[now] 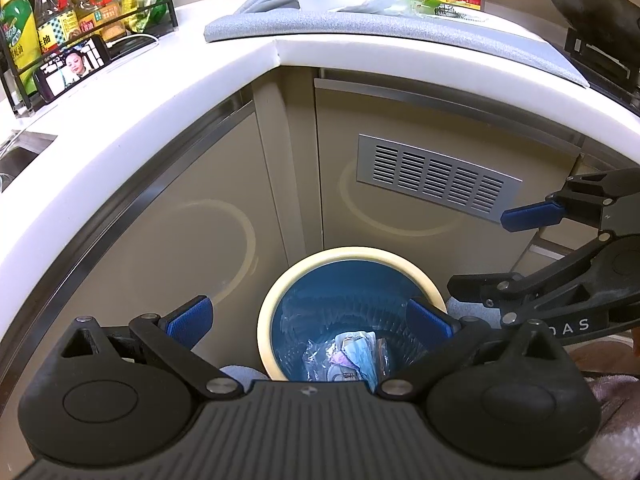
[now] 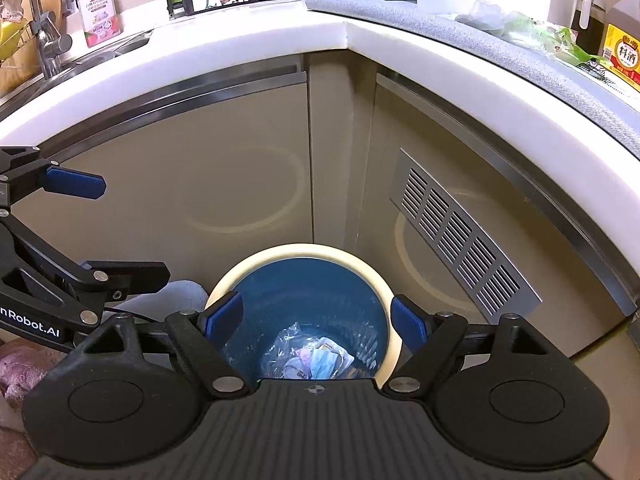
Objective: Collect trash
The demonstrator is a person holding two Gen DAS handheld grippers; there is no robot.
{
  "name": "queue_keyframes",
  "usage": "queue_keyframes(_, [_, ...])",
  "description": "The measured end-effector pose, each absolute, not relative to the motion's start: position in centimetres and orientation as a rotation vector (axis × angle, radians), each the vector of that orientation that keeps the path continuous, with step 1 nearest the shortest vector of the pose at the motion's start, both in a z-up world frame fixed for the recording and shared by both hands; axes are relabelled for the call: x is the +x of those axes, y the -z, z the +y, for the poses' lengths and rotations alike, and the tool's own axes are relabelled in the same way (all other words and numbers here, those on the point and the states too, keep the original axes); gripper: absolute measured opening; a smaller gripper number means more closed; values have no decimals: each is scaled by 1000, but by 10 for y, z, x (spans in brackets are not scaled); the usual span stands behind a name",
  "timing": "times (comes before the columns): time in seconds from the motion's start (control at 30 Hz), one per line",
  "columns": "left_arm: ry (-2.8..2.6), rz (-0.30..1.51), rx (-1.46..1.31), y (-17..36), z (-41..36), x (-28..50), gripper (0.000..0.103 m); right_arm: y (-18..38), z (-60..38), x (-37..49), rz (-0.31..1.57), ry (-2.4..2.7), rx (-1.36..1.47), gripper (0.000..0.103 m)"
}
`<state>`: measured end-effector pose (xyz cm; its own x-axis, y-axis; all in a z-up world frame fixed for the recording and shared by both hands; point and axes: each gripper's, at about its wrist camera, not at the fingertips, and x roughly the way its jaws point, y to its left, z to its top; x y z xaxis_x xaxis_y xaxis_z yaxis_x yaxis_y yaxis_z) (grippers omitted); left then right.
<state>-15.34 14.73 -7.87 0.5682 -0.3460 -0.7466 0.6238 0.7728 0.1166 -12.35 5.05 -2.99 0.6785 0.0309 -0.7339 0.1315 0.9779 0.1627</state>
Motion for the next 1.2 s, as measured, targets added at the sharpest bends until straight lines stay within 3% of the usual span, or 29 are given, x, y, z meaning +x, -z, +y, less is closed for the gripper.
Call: queue_keyframes(1.2, [558,823,398,92,143,-142,103,54,41,-109,892,30,270,85])
